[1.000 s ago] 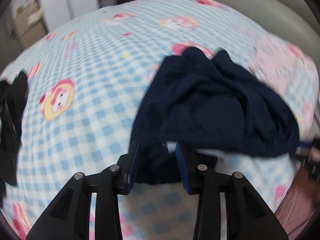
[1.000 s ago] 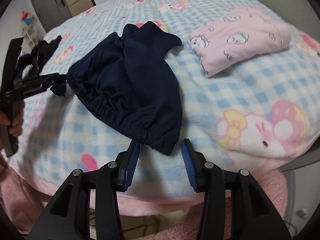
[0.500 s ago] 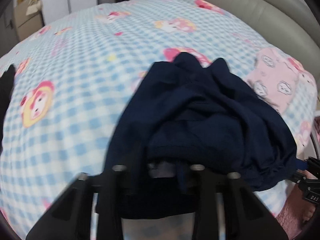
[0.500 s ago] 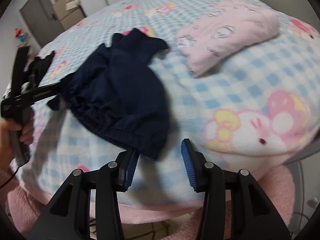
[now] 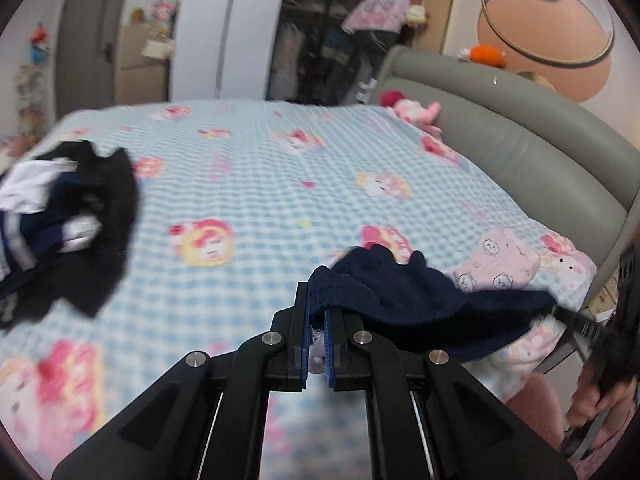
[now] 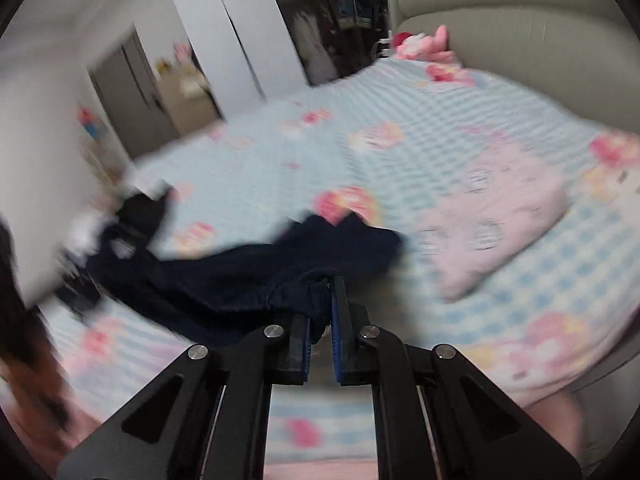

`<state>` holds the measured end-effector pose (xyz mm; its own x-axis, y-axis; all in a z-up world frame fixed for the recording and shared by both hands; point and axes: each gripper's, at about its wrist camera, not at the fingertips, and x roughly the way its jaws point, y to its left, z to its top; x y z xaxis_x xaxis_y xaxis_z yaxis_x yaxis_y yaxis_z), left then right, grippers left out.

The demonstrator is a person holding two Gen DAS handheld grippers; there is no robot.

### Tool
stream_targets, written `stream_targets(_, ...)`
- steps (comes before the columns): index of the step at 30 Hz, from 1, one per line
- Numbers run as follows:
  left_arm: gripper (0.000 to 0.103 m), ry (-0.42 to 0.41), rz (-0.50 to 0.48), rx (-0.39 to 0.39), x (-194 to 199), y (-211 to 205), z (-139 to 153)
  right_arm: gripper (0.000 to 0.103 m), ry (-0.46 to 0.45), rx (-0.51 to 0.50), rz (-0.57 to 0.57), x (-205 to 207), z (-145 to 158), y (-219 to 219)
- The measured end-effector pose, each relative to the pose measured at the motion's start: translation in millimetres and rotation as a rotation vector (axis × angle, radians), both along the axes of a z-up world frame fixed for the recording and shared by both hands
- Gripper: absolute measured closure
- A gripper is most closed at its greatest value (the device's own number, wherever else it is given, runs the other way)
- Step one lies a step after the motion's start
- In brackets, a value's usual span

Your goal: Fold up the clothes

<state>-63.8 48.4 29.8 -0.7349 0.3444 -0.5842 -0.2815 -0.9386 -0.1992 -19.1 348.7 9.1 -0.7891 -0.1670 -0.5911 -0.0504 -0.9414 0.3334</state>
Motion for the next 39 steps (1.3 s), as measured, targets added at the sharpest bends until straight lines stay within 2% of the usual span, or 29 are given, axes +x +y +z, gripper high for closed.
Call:
stream_targets(3,0.097,-0.080,-0.018,0.059,2.5,-22.0,-14.8,0.096,-0.052,0.090,0.033,-16.3,-13.2,-20.5)
stream_targets(4,0.097,-0.112,-0.031,0.048,-4.9,-24.1,-24.9,0.096,-0.104,0.115,0.049,-26.6,-27.2,-27.1)
stream_targets(6,0.097,-0.187,-0.022,-0.072,-35.3,-21.3,-52.3,0.097,-0.208,0.150,0.093,-54.5,-55.9,-41.0)
stream_targets(7,0.097,-0.212,-0.014,-0.107,-51.2,-22.7,-58.7,0.098,-0.247,0.165,0.114,-70.7,-66.2,-47.7)
stream_targets(9,0.097,-0.206,0.021,-0.074,-85.4,-37.4,-41.3,0.098,-0.239,0.201,0.126,-102.9,-56.5,-58.0)
stream_targets(10,0.097,-0.185,0.040,-0.056,-101.4,-45.0,-26.0,0.098,-0.181,0.190,0.131,-114.3,-31.1,-62.3)
stream_targets(13,0.097,0.013,0.060,0.003,-119.9,-62.4,66.2,0.098,0.049,0.197,0.107,-121.3,64.7,-69.7)
stream_targets(16,0.097,0.181,0.044,0.034,-112.9,-70.9,142.1,0.097,0.258,0.208,0.067,-105.5,143.9,-74.2)
stream_targets(17,0.097,0.208,0.040,0.032,-106.1,-72.8,158.3,0.097,0.302,0.205,0.059,-98.2,156.6,-75.8)
stream_targets(19,0.097,0.213,0.027,0.041,-92.4,-77.2,169.6,0.097,0.371,0.206,0.045,-78.8,170.1,-81.6)
stream_targets(21,0.097,0.195,0.006,0.046,-74.8,-80.3,156.3,0.097,0.382,0.225,0.031,-61.7,159.0,-88.9)
stream_targets(23,0.097,0.146,0.006,0.028,-57.0,-84.3,123.9,0.097,0.328,0.230,0.028,-42.0,123.7,-98.7)
stream_targets(24,0.097,0.110,0.016,0.018,-47.8,-86.9,102.8,0.097,0.271,0.210,0.035,-32.4,96.0,-101.2)
stream_targets(26,0.097,-0.017,0.041,0.025,-31.9,-92.4,44.0,0.097,0.149,0.179,0.051,-17.8,37.9,-106.6)
stream_targets(28,0.097,-0.212,0.084,0.025,-27.0,-100.2,-37.4,0.097,-0.027,0.170,0.063,-12.5,-38.4,-111.7)
stream_targets(29,0.097,-0.294,0.107,0.000,-27.7,-101.5,-72.7,0.097,-0.107,0.169,0.075,-12.7,-68.4,-112.6)
stream_targets(30,0.097,-0.357,0.123,-0.031,-27.0,-101.5,-103.3,0.097,-0.191,0.167,0.091,-13.5,-98.4,-114.0)
stream_targets(31,0.097,-0.381,0.124,-0.074,-23.4,-98.7,-124.2,0.096,-0.271,0.162,0.105,-14.0,-127.3,-113.7)
stream_targets(32,0.097,-0.404,0.125,-0.116,-19.8,-96.0,-145.2,0.096,-0.302,0.157,0.107,-13.7,-141.1,-112.5)
stream_targets(33,0.097,-0.411,0.125,-0.146,-15.6,-93.9,-160.3,0.096,-0.311,0.159,0.104,-11.4,-148.3,-112.0)
stream_targets(34,0.097,-0.382,0.125,-0.143,-10.7,-93.4,-160.7,0.096,-0.301,0.167,0.106,-10.3,-147.8,-111.7)
stream_targets(39,0.097,-0.305,0.135,-0.089,-3.3,-97.0,-139.5,0.096,-0.255,0.173,0.093,-9.1,-134.3,-109.4)
